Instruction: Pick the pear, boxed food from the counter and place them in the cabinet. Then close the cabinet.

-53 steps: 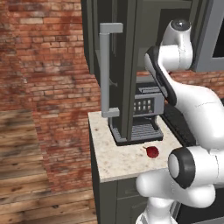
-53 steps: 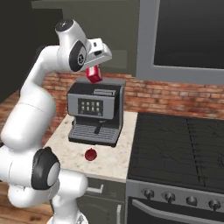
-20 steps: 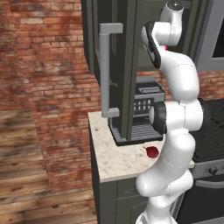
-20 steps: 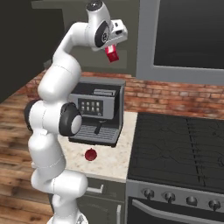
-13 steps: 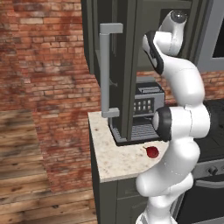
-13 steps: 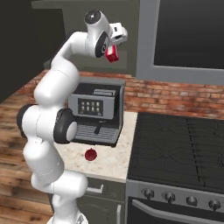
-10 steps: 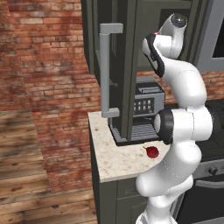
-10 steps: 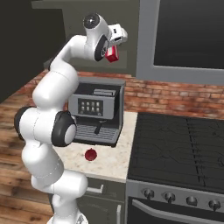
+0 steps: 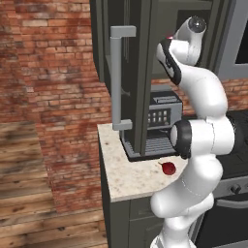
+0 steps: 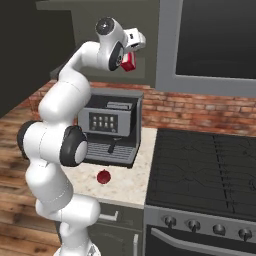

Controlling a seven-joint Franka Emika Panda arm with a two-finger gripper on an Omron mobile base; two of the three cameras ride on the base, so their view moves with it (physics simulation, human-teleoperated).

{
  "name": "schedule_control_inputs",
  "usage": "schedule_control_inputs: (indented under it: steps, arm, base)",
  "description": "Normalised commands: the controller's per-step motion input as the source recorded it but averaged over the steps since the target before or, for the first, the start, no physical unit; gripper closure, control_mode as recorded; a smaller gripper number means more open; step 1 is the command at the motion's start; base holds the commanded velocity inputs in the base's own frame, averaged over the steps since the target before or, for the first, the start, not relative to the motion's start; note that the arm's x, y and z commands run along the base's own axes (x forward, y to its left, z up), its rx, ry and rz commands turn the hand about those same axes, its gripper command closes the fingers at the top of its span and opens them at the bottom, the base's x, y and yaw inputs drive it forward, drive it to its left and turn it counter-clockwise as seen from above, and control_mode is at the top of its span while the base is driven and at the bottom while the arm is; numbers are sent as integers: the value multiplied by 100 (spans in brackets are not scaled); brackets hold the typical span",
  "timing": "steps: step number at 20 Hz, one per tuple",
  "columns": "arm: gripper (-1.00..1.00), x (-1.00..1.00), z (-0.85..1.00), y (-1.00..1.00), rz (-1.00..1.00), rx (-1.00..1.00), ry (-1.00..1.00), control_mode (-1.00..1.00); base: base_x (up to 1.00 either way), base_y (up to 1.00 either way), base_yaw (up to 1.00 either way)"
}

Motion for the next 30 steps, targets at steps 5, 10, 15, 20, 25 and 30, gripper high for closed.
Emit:
schedule_control_inputs:
  steps: [5, 10, 15, 20, 25, 30]
  arm:
    - [-100, 20, -60, -7, 14, 11, 11, -100]
    - [-100, -39, -42, -2, 14, 3, -10, -100]
    - [-100, -100, 0, -3, 2, 0, -21, -100]
    - [-100, -100, 0, -5, 0, 0, -12, -100]
    - [-100, -100, 0, -4, 0, 0, -8, -100]
    - [-100, -100, 0, -4, 0, 0, 0, -100]
  base:
    - [0, 0, 0]
    - [0, 0, 0]
    - [0, 0, 0]
    - [0, 0, 0]
    - [0, 0, 0]
    - [0, 0, 0]
